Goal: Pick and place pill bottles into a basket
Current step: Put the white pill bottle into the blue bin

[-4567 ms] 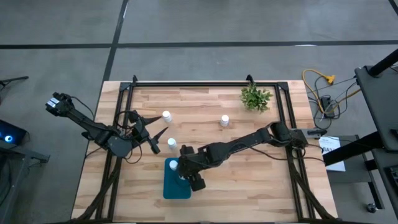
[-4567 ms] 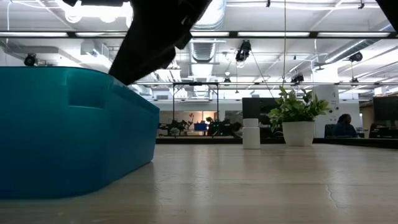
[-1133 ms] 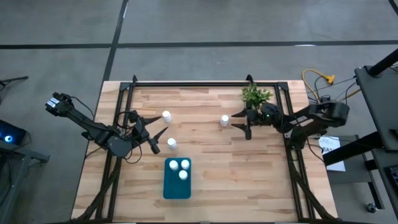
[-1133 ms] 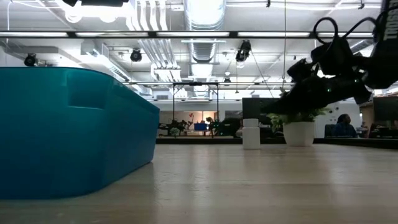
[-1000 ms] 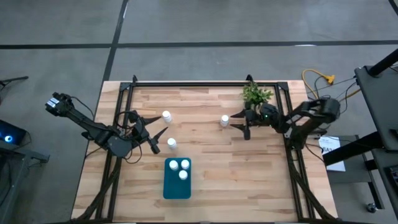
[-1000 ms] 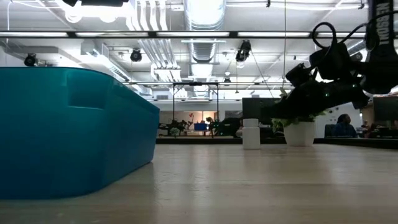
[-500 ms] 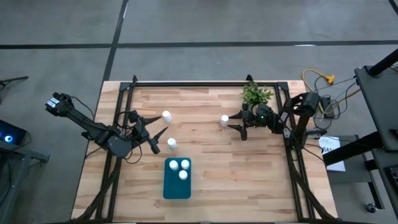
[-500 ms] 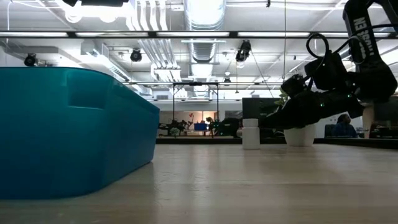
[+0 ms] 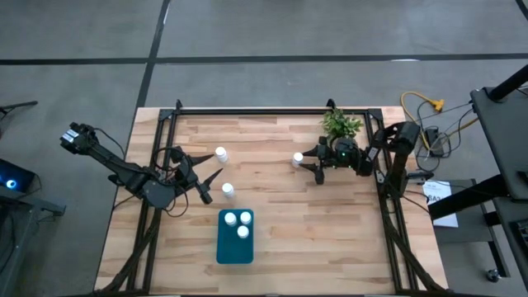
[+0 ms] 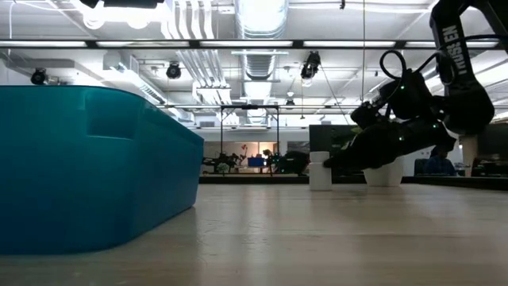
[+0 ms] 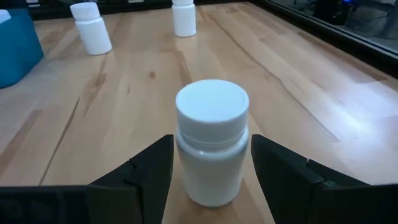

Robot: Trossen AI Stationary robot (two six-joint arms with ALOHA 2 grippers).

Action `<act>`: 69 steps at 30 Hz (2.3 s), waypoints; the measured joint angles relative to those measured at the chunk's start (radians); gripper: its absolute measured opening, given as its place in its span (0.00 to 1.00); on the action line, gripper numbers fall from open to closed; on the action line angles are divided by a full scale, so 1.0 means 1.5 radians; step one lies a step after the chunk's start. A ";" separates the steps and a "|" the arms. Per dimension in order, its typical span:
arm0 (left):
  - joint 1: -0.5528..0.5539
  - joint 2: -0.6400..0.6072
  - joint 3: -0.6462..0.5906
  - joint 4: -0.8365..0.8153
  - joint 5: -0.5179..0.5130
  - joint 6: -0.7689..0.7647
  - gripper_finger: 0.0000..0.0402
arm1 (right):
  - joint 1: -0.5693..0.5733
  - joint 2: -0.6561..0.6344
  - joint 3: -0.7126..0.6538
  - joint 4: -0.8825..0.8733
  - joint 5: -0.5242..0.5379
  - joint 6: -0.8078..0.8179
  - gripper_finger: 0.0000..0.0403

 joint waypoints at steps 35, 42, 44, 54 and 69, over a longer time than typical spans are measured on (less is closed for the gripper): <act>0.000 0.000 0.000 0.000 0.000 0.001 0.53 | 0.020 -0.009 0.046 -0.078 -0.016 0.021 0.30; 0.000 0.000 0.000 0.000 0.000 0.001 0.53 | 0.084 -0.109 0.046 -0.105 0.009 -0.008 0.30; 0.000 0.000 0.000 0.002 0.000 0.001 0.53 | 0.111 -0.148 0.047 -0.151 0.052 -0.033 0.30; 0.000 0.000 0.000 0.026 0.000 0.001 0.53 | 0.318 -0.301 0.163 -0.513 0.526 -0.187 0.30; 0.013 0.064 0.001 0.213 0.002 0.121 0.53 | 0.486 -0.110 0.457 -0.562 1.101 -0.519 0.29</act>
